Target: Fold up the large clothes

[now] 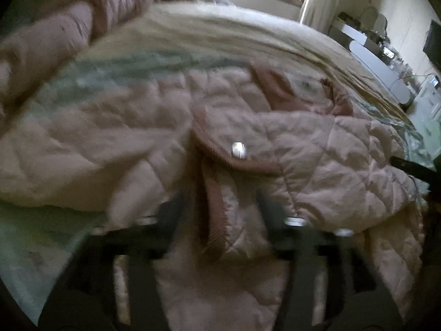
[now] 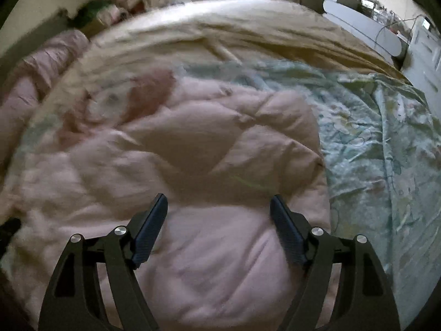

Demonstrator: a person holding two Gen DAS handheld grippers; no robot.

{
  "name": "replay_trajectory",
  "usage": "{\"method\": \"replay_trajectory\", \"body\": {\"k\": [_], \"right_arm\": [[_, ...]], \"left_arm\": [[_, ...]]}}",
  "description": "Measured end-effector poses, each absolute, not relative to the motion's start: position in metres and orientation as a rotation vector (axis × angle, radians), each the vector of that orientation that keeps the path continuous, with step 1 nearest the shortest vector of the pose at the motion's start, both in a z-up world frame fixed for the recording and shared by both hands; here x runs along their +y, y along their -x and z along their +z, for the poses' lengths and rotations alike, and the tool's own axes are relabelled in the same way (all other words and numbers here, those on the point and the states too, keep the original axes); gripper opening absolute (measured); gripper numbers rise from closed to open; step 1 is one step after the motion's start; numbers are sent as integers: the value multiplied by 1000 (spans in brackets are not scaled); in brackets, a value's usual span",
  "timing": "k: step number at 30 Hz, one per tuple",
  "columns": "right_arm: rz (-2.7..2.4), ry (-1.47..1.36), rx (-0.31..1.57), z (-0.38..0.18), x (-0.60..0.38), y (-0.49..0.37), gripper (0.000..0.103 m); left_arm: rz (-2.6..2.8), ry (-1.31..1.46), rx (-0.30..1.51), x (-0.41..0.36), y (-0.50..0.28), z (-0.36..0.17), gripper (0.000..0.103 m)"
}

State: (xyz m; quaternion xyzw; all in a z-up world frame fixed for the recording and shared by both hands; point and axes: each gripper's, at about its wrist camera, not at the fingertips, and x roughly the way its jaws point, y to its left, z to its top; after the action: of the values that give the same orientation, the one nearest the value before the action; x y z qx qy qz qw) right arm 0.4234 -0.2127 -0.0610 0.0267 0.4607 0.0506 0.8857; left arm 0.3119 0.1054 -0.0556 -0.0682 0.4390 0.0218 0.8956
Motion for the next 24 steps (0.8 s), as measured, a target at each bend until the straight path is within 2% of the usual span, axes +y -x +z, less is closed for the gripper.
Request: {"method": "replay_trajectory", "body": {"k": [5,14,17,23,24], "right_arm": [[209,8,887,-41,-188,-385,76],[216,56,962,-63,-180,-374,77],[212,64,1006,-78,-179,-376,77],[191,62,1005,-84,-173,-374,80],[197,49,1000,-81,-174,-372,80]], "left_arm": [[-8,135,858,85,-302,-26,65],[-83,130,1015,50,-321,-77,68],[-88,125,1013,52,-320,-91,70],[-101,188,1008,59,-312,-79,72],[-114,213,988,64,-305,-70,78]]}}
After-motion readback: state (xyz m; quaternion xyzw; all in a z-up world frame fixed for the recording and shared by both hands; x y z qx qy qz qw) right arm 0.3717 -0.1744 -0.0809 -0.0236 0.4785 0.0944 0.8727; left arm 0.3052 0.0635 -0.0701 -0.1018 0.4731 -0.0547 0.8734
